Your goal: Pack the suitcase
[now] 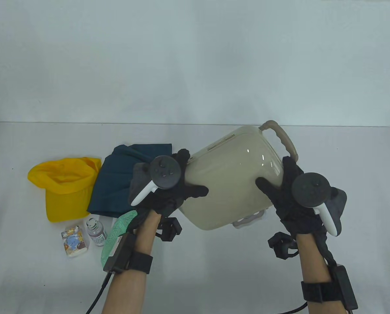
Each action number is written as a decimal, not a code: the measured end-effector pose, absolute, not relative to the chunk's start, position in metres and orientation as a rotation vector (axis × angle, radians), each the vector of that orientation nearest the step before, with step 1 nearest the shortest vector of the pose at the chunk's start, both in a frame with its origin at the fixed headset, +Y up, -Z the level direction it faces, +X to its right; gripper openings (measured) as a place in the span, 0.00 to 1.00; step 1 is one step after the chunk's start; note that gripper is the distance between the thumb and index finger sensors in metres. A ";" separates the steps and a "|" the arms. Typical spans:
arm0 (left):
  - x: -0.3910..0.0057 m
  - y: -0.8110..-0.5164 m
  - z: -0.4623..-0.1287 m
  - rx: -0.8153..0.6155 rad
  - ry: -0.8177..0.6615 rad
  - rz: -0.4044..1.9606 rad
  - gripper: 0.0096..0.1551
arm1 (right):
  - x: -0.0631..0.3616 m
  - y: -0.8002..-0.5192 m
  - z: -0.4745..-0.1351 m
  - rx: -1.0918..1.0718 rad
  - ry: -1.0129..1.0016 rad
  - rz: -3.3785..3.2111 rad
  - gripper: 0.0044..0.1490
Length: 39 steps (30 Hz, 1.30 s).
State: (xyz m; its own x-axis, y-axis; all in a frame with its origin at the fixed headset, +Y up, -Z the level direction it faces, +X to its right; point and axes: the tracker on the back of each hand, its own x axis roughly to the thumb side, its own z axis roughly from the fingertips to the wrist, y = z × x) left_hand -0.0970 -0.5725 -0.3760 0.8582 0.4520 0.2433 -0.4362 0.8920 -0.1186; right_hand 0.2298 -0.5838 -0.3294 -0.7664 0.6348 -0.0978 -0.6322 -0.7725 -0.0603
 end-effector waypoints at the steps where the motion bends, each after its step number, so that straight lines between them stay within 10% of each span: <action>1: -0.090 -0.568 -0.378 -0.056 -0.285 0.452 0.67 | 0.235 -0.598 -0.328 -0.165 0.003 2.383 0.66; 14: -0.031 -0.588 -0.433 -0.214 -0.312 0.163 0.59 | 0.255 -0.690 -0.317 -0.279 0.340 2.095 0.65; 39: -0.032 -0.690 -0.517 -0.701 -0.214 0.285 0.54 | 0.243 -0.722 -0.326 -0.394 0.471 2.231 0.62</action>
State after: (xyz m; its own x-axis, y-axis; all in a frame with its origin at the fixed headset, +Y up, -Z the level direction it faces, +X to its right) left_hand -0.0321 -0.6900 -0.5166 0.9397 0.3278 0.0979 -0.1851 0.7279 -0.6603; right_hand 0.2429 -0.7216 -0.3256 -0.6277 0.6519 -0.4254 -0.7682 -0.6069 0.2036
